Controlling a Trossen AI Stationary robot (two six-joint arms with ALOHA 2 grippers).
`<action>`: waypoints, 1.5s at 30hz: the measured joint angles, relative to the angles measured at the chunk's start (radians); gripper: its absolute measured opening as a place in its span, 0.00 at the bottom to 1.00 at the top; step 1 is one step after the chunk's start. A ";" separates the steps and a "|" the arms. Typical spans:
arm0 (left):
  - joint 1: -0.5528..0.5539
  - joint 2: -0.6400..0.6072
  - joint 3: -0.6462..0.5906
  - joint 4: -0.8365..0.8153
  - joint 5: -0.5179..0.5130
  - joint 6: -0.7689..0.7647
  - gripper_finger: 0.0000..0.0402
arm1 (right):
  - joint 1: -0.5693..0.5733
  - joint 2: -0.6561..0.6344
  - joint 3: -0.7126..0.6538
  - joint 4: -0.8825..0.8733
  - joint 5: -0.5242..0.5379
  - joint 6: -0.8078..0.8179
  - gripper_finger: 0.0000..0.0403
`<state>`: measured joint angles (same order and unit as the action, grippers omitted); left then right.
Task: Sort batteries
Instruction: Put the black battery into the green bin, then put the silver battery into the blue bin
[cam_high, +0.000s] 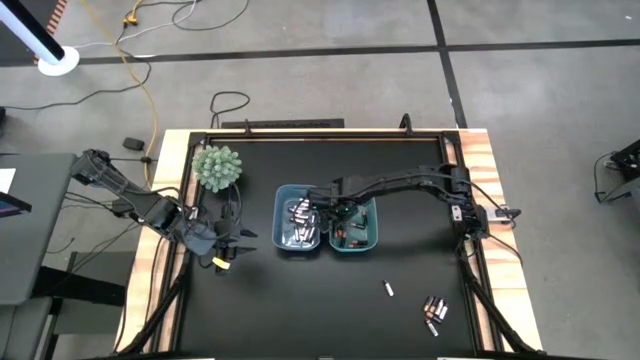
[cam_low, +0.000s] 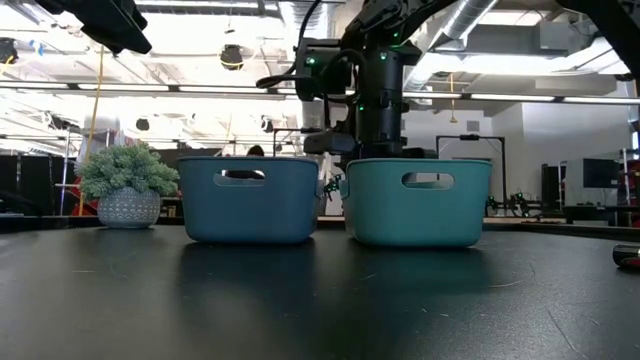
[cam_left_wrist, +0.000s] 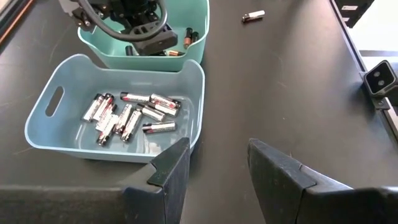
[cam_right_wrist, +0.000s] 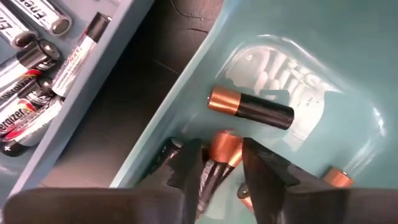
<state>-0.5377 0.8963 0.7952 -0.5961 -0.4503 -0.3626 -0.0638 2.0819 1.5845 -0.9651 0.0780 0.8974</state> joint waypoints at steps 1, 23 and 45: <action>0.000 0.000 0.000 0.000 0.000 0.000 0.39 | 0.002 0.000 0.000 0.001 0.000 0.000 0.35; 0.000 0.021 0.000 0.009 -0.002 -0.076 0.39 | 0.110 -0.259 0.060 -0.195 0.154 0.006 0.50; -0.021 0.314 0.071 0.310 0.000 -0.147 0.39 | 0.810 -0.425 -0.104 -0.406 0.369 0.847 0.49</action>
<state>-0.5587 1.2102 0.8661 -0.2863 -0.4503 -0.5095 0.7458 1.6566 1.4807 -1.3709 0.4468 1.7442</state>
